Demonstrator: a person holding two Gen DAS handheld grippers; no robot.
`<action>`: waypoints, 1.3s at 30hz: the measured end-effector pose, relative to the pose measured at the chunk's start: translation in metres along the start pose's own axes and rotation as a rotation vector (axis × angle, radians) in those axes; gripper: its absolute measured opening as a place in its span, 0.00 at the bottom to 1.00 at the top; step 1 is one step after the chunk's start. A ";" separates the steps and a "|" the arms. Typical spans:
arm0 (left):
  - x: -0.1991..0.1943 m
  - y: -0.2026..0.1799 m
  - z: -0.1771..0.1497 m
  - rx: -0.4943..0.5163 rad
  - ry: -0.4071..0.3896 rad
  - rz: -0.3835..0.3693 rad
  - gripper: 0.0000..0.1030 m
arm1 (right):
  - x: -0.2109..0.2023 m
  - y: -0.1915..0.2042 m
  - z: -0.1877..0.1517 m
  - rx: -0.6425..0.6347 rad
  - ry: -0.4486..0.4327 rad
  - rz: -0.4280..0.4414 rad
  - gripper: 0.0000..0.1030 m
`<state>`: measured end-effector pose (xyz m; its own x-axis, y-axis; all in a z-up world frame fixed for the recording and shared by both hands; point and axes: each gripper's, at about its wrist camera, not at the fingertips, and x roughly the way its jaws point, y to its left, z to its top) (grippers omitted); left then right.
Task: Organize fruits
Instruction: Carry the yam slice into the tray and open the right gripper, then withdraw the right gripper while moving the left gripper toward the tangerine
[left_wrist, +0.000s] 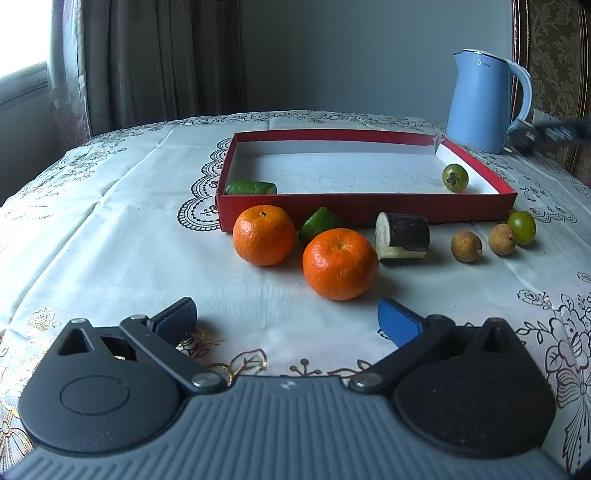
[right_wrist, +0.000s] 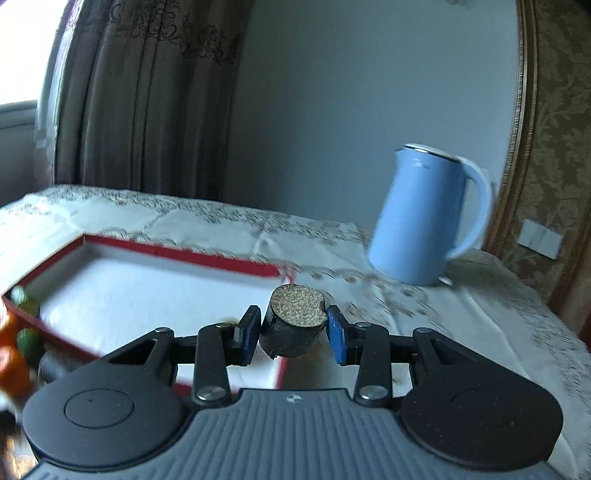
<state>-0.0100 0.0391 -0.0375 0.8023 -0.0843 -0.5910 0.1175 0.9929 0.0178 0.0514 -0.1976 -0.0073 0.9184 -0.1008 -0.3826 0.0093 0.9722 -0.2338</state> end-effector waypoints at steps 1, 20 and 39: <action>0.000 0.000 0.000 0.000 0.000 0.000 1.00 | 0.009 0.002 0.005 0.002 0.001 0.001 0.37; 0.001 -0.001 -0.001 -0.001 0.002 -0.001 1.00 | 0.131 0.038 0.018 -0.013 0.241 0.018 0.62; -0.004 0.000 0.002 -0.035 -0.003 -0.007 1.00 | -0.030 0.016 -0.080 0.048 0.142 0.104 0.77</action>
<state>-0.0118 0.0395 -0.0331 0.8034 -0.0914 -0.5884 0.1024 0.9946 -0.0148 -0.0079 -0.1958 -0.0706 0.8502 -0.0247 -0.5258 -0.0608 0.9876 -0.1447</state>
